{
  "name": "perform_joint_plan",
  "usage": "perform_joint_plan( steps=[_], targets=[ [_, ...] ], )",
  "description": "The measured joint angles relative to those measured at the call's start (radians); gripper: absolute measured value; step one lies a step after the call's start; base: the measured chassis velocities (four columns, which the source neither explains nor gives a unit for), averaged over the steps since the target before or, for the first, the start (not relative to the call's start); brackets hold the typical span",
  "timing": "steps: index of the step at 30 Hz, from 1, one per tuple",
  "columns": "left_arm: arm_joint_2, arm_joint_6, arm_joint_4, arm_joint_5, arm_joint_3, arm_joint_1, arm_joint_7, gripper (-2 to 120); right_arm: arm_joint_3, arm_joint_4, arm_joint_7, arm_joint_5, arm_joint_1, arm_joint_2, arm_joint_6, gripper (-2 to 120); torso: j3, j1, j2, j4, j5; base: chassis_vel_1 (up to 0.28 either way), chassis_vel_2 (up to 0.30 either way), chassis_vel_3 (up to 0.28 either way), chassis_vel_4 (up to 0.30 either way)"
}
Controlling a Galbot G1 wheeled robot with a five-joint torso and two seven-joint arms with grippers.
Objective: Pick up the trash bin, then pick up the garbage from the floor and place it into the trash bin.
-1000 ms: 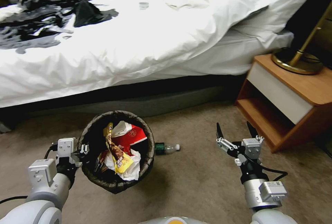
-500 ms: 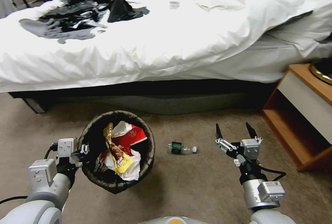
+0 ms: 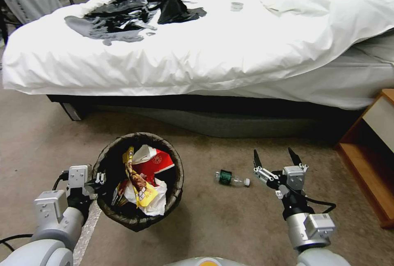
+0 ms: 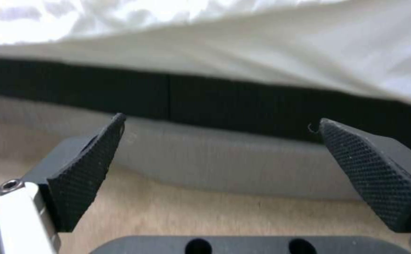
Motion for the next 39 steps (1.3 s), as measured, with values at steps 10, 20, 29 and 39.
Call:
perform_joint_plan(
  steps=[10,20,29,39],
  targets=[
    [0.005,0.004,0.0,-0.003,-0.005,0.03,-0.012,1,0.09,-0.132,-0.303,0.158,0.111,-0.168,-0.219,100,0.0,0.0,0.0,-0.0002,0.0,0.0,0.0,0.0,0.0],
    [-0.004,0.011,0.0,0.002,-0.015,0.046,-0.018,1,-0.077,-0.408,-0.379,0.267,0.371,-0.331,-0.339,100,0.0,0.0,0.0,0.0004,-0.0001,0.0,0.0,0.0,0.0],
    [-0.013,0.014,0.0,0.007,-0.018,0.052,-0.019,1,-0.282,-0.66,-0.416,0.267,0.593,-0.341,-0.333,100,0.0,0.0,0.0,0.0,0.0,0.0,0.0,0.0,0.0],
    [-0.013,0.014,0.0,0.009,-0.022,0.052,-0.02,1,-0.412,-0.821,-0.42,0.233,0.712,-0.303,-0.303,100,0.0,0.0,0.0,0.0,-0.0001,0.0,0.0,0.0,0.0]
  ],
)
